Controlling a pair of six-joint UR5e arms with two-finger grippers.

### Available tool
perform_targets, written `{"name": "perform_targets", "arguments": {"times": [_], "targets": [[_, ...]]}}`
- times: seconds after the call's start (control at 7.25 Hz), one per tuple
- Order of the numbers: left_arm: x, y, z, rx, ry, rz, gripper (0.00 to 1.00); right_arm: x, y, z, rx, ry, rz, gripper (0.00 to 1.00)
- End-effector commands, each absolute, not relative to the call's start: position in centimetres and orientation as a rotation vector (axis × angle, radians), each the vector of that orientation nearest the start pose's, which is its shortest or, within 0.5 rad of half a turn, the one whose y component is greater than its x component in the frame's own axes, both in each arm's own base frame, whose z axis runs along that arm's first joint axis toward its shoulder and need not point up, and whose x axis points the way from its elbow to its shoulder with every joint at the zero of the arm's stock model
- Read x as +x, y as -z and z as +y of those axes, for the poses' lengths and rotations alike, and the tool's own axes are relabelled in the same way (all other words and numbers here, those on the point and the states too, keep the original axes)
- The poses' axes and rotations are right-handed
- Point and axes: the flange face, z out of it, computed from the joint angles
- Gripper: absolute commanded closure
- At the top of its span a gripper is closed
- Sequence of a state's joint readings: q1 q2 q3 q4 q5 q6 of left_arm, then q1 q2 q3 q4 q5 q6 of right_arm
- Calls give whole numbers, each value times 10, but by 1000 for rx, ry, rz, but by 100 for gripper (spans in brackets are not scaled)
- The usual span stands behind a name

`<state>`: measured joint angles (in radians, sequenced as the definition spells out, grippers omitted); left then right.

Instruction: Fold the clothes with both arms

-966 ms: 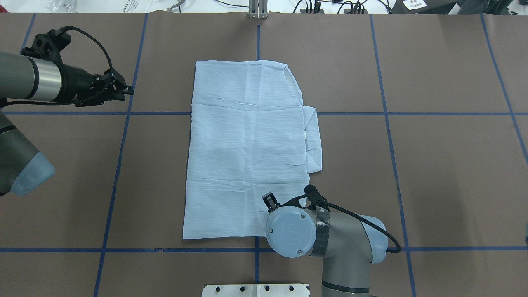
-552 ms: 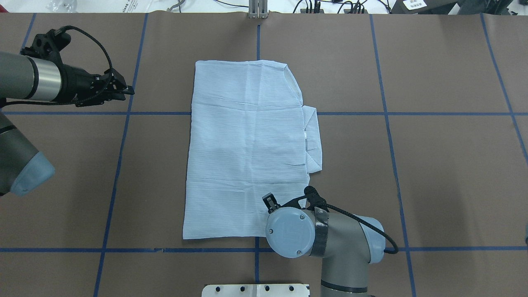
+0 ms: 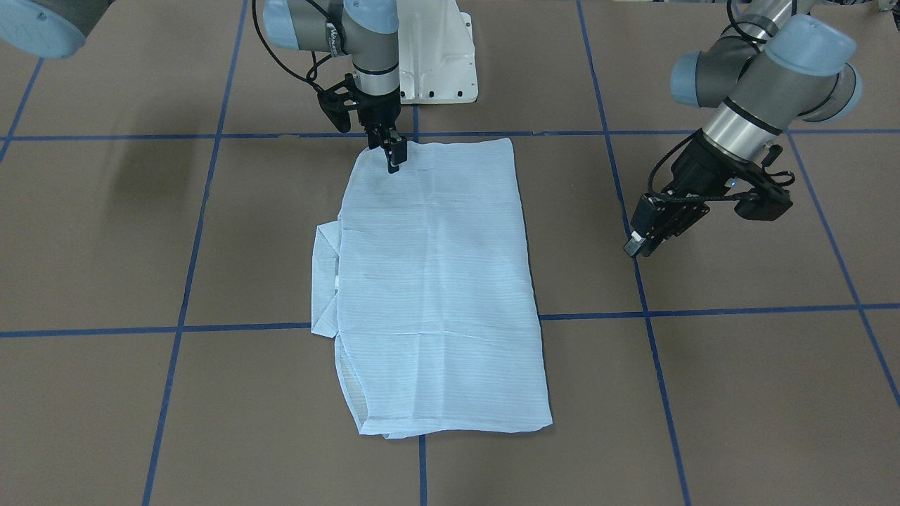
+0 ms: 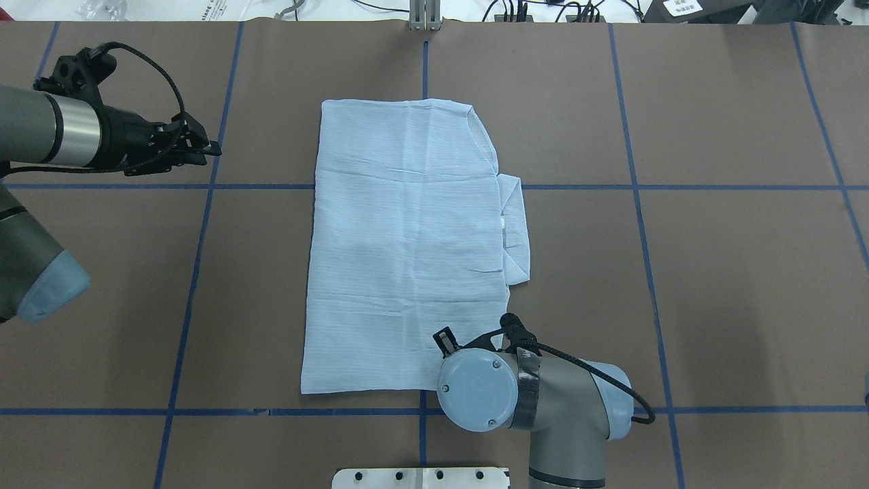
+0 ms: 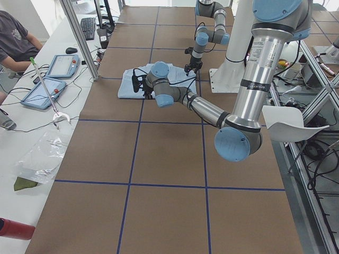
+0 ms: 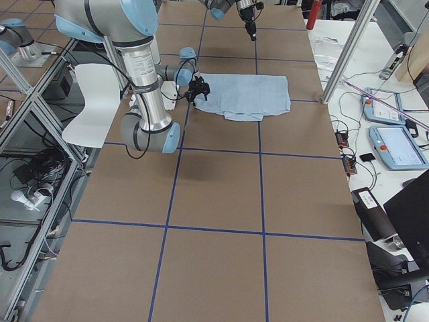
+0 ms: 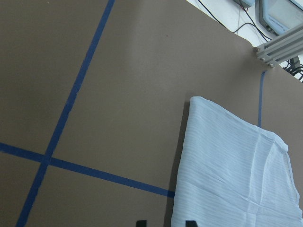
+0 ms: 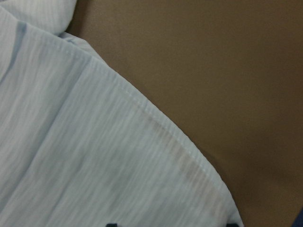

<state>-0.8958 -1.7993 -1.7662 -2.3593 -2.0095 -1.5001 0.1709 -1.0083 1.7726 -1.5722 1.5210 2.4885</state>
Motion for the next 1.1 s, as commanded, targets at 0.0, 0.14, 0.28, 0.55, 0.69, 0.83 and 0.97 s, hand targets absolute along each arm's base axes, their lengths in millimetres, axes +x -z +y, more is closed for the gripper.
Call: {"name": "perform_targets", "arguments": {"times": [0.0,0.14,0.28,0.55,0.69,0.83,0.97], "targets": [[282,-353,-498,218,447,1245,62,-617,-250,-246,-248,-1035,-770,100],[281,-353,-497,219,447,1246,62,-617,-254,-247,-245,-1036,-764,100],[281,-353,-496,218,448,1246,62,-614,-246,-251,-251,-1036,-777,100],[278,-355,-492,216,449,1244,62,-613,-244,-250,-260,-1033,-777,100],[278,-355,-492,216,449,1244,62,-613,-243,-249,-265,-1034,-779,100],[278,-355,-492,216,449,1244,62,-615,-248,-250,-260,-1037,-769,100],[277,-355,-492,216,450,1245,61,-610,-241,-253,-263,-1040,-777,100]]}}
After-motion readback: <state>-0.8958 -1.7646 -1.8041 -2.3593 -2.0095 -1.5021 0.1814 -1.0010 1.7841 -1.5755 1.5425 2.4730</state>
